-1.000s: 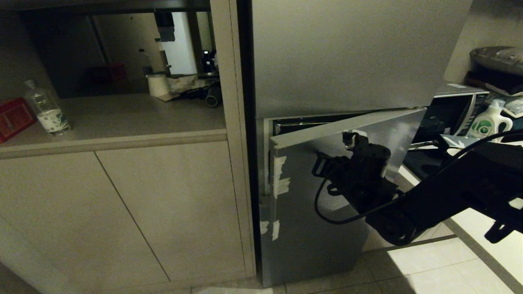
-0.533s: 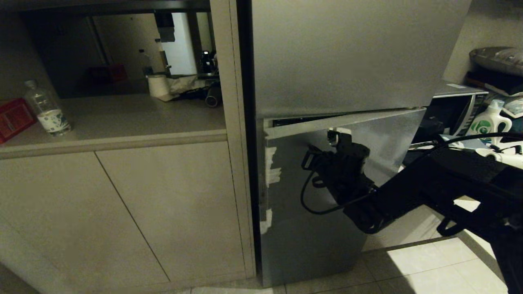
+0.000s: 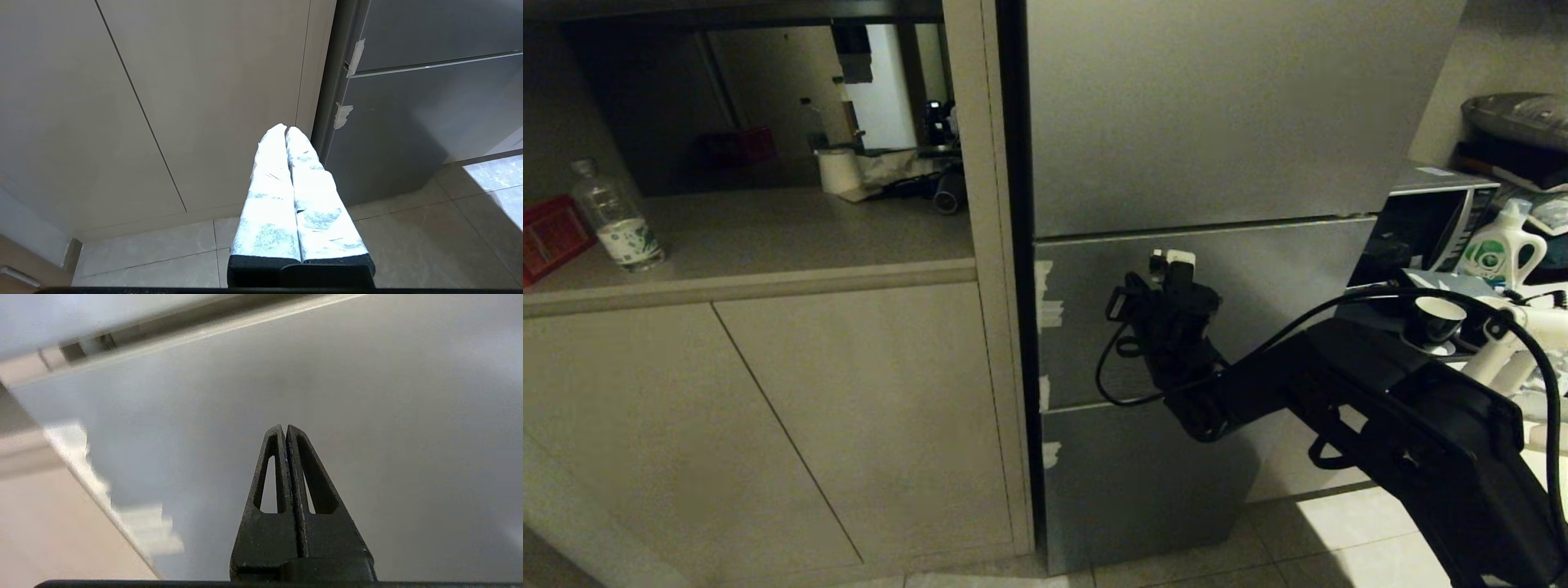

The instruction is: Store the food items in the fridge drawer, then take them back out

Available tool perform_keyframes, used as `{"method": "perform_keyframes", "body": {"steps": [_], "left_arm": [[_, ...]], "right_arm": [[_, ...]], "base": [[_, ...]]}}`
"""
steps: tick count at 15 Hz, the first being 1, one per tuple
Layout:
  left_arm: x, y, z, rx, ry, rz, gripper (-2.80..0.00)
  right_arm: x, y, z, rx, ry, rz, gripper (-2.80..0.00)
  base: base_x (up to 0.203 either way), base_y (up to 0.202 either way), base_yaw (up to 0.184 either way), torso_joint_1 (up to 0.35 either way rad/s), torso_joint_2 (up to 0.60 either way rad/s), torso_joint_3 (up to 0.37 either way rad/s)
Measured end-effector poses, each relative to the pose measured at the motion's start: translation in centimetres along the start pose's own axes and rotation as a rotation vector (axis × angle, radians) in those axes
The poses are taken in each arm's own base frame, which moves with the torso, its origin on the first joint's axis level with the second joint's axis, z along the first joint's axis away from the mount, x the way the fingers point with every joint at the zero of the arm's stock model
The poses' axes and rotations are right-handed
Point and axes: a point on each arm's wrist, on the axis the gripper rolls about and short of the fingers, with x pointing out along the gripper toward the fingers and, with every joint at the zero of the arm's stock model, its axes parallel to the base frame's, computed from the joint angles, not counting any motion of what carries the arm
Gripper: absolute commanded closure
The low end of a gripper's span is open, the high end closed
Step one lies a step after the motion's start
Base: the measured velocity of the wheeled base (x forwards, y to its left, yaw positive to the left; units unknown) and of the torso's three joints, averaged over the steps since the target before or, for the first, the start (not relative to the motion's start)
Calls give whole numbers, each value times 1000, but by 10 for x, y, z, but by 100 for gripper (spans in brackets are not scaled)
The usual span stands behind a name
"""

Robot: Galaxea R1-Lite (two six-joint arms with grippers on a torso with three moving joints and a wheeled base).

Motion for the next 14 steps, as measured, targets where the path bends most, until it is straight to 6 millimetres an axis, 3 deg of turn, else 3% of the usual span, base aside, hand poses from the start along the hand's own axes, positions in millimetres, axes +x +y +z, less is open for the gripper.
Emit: {"method": "perform_keyframes", "body": {"steps": [3,5,9,12,14], "left_arm": [[0,0,0,0,0,0,0],[0,0,0,0,-1,0,0],[0,0,0,0,0,0,0],[0,0,0,0,0,0,0],[0,0,0,0,0,0,0]], "right_arm": [[-26,0,13,-25,76,2,0],[-60,1,49,-62,117,14,0],[-156,-19,148,-176,104,-79,0],[-240,-63,212,-215,44,-256,0],[-299,-93,238,-238,-1,-334,0]], "base": [[0,0,0,0,0,0],[0,0,0,0,0,0],[0,0,0,0,0,0],[0,0,0,0,0,0],[0,0,0,0,0,0]]}}
